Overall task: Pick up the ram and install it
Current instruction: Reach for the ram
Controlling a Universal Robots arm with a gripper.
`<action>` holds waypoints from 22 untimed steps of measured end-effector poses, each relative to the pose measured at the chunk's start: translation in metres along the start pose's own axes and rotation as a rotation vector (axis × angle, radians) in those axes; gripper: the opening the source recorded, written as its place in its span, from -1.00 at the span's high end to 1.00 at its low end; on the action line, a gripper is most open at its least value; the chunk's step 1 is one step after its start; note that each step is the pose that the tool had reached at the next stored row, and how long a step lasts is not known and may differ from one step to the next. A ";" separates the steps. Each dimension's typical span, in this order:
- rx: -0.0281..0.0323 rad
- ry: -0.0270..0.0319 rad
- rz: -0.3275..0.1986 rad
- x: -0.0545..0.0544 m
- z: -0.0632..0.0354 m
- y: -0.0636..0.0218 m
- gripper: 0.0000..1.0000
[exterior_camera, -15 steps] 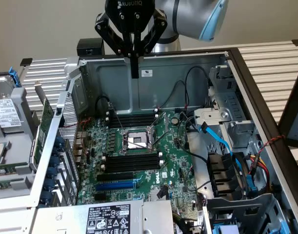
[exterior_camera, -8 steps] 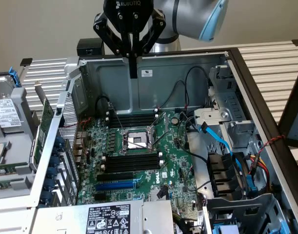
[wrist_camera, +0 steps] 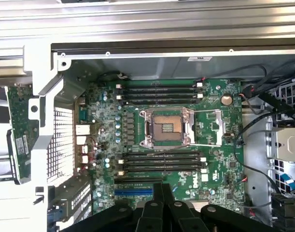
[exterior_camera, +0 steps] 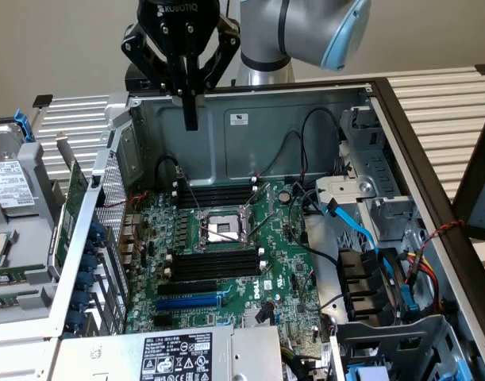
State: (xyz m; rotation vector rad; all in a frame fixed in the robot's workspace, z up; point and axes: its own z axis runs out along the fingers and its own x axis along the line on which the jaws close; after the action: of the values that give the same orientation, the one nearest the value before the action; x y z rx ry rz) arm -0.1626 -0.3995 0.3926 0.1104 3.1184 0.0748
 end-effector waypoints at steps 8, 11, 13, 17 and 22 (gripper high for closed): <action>0.0001 0.0028 0.000 0.036 -0.0005 -0.0032 0.79; 0.0004 0.0070 0.000 0.049 -0.0007 -0.0042 0.79; 0.0005 0.0074 0.000 0.058 -0.0007 -0.0054 0.79; 0.0004 0.0073 0.000 0.071 -0.0003 -0.0074 0.79; 0.0004 0.0074 0.000 0.094 -0.0003 -0.0097 0.79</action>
State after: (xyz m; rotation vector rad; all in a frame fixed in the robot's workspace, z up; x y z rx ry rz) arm -0.2572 -0.4025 0.3906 0.1109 3.1257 0.0747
